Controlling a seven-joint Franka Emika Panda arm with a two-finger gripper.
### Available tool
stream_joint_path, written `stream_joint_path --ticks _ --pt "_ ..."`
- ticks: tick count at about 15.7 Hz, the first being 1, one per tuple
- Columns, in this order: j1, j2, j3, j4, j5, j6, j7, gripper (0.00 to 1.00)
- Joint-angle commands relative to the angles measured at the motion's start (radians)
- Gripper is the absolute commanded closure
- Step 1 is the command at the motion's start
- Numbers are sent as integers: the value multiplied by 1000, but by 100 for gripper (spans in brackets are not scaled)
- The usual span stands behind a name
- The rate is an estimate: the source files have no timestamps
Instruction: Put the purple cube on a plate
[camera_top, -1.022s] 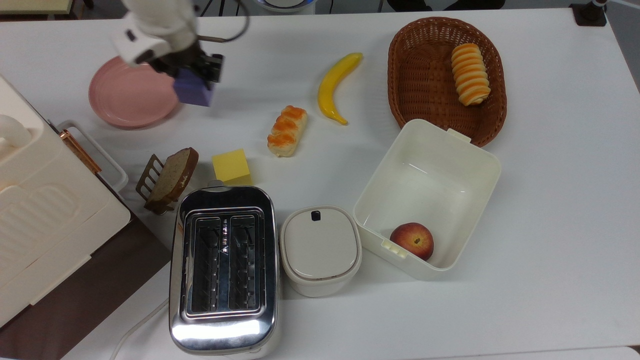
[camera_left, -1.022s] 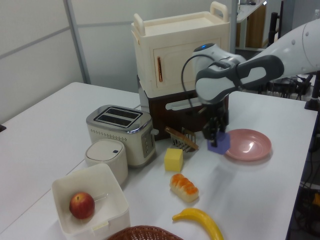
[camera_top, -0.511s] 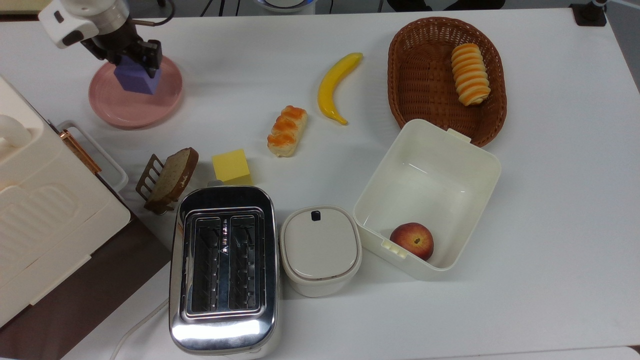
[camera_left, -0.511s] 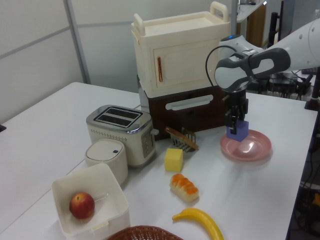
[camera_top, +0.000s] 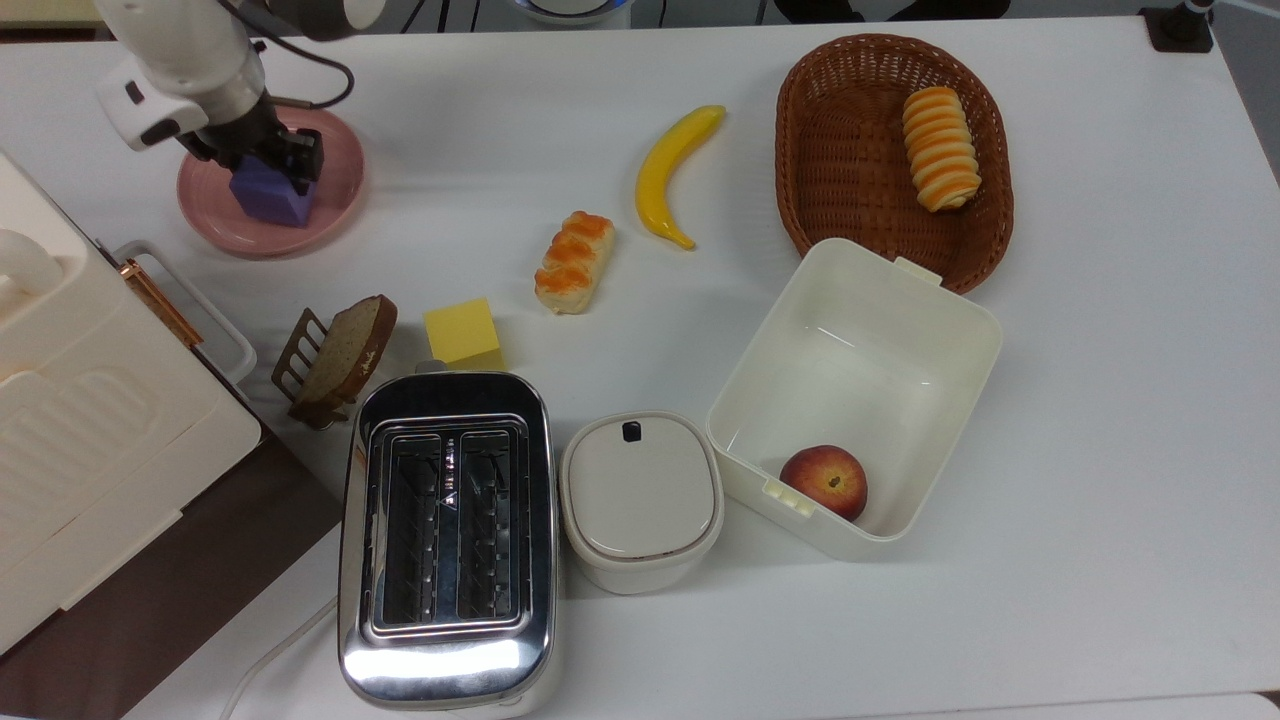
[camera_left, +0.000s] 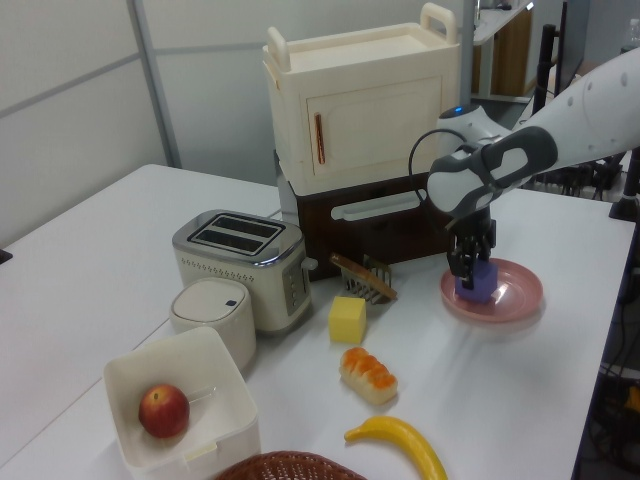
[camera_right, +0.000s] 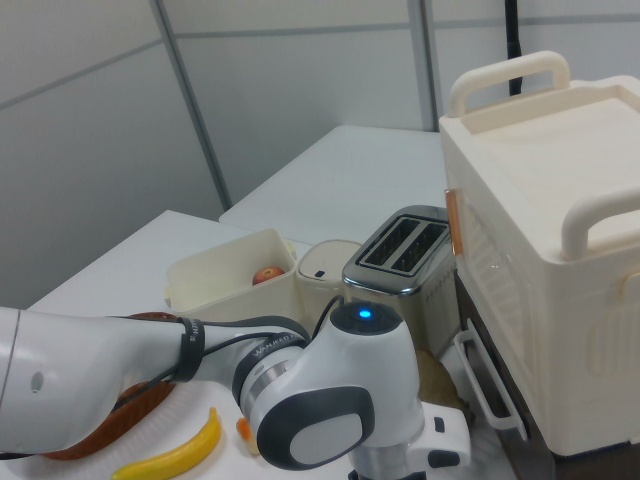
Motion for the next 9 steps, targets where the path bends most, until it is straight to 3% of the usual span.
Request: stream_joint_path --ticks 1,5,9 --pt "3 -17 -6 -18 22 16 -26 0" --pt "3 -46 -6 -6 22 -36 -33 0" --pt "12 -146 -6 82 21 -220 -69 0"
